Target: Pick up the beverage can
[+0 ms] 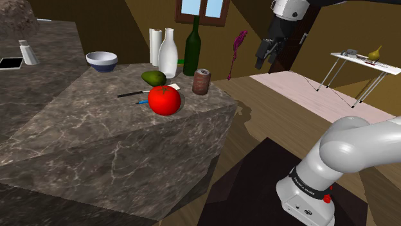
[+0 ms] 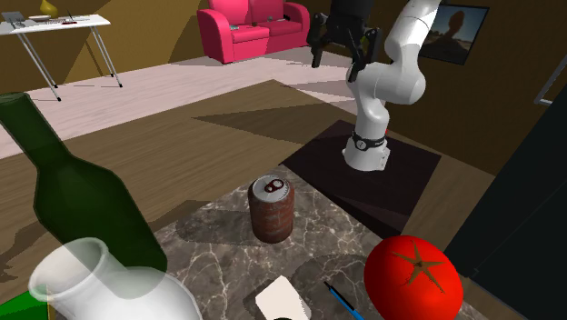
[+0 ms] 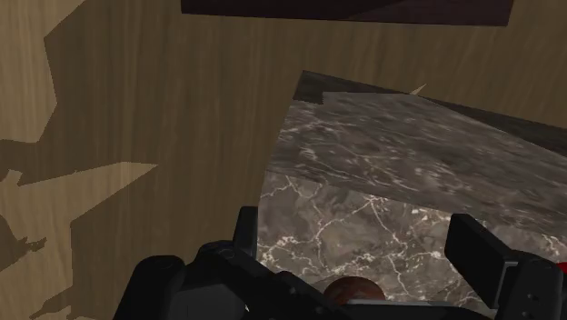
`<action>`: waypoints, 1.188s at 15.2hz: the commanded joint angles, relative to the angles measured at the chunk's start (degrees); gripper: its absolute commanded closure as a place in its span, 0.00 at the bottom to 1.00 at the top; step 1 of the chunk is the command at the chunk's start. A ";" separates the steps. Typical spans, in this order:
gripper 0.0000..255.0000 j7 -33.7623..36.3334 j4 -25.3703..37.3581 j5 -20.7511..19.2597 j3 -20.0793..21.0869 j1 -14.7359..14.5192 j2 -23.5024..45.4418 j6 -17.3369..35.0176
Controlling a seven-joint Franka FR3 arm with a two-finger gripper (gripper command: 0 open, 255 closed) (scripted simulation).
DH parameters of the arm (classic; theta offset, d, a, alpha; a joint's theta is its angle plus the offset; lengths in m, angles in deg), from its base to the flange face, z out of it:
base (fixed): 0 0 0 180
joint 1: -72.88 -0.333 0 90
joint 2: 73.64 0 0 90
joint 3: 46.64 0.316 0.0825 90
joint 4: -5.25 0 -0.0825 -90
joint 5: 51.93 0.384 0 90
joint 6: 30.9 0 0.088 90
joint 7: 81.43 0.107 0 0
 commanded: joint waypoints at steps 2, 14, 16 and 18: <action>0.00 -0.15 0.73 0.16 -0.05 -0.06 2.25 1.25; 0.00 -2.41 15.18 2.16 -0.09 -1.04 29.94 11.21; 0.00 -2.84 18.60 2.50 0.02 -1.21 34.61 11.92; 0.00 -3.26 22.32 2.82 0.16 -1.38 39.30 12.34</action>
